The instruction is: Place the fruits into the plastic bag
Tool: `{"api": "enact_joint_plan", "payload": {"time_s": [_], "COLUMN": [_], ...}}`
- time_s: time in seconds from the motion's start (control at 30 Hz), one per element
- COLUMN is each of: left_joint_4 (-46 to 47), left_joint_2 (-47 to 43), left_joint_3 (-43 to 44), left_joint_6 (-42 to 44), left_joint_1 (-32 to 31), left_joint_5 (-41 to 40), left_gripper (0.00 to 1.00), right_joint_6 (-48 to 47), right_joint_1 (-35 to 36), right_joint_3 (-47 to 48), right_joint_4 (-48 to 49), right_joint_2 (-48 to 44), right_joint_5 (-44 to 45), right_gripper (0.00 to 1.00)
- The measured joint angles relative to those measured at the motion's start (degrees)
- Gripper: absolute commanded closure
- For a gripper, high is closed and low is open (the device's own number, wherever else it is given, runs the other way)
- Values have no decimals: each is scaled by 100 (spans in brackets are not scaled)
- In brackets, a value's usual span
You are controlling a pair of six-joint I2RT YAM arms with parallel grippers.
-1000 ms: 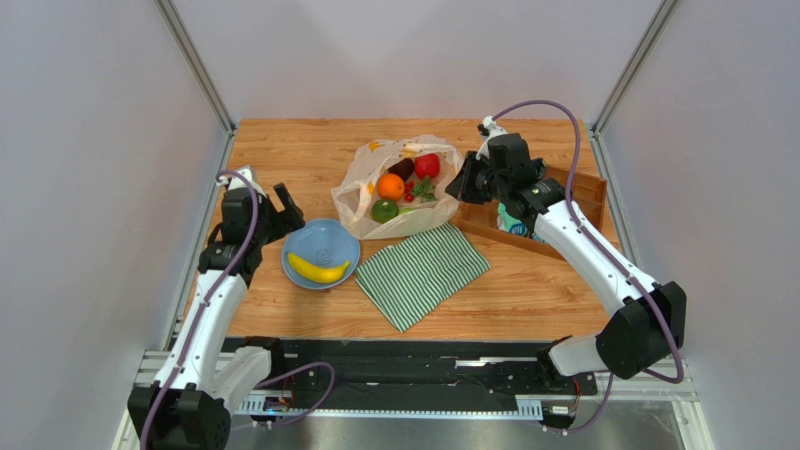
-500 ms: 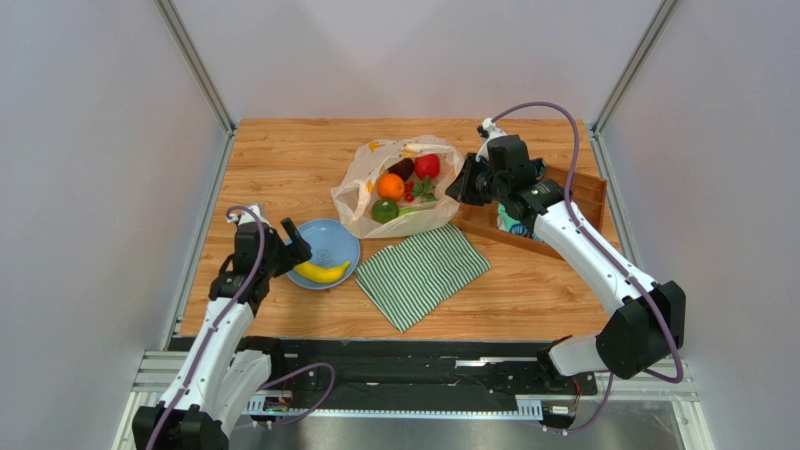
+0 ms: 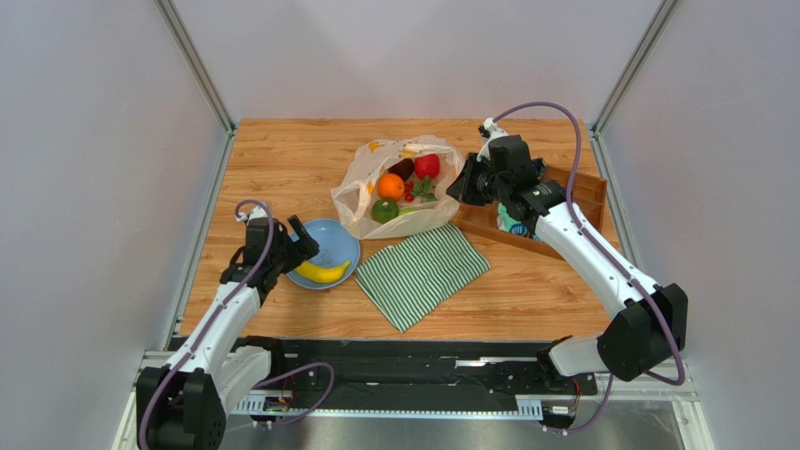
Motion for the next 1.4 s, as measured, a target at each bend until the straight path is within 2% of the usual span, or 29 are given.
{"api": "enact_joint_plan", "payload": {"time_s": [0.53,1.0,1.1,1.23,1.3,1.4], "left_joint_4": [173,898,1056,1233,1298,1366], "left_joint_2": [302,1283,1460,1718,1808,1904], "left_joint_3": [-227,-214,-151,-52,-24,-13], "left_joint_6": [-70,-26,7,68,98,138], "left_joint_1": [0,0,0,0,0,0], "left_joint_5": [-57,282,313,348,378,411], "left_gripper": [2,13,18,33,37,53], "right_joint_6": [0,-2,-2,-2,-7,-20], "right_joint_1": [0,0,0,0,0,0], "right_joint_3": [0,0,0,0,0,0], "right_joint_4": [-2,-2,-2,-2,-2,-2], "right_joint_2": [0,0,0,0,0,0], "right_joint_5": [0,2,2,2,4,4], "right_gripper": [100,100,100,100,100,100]}}
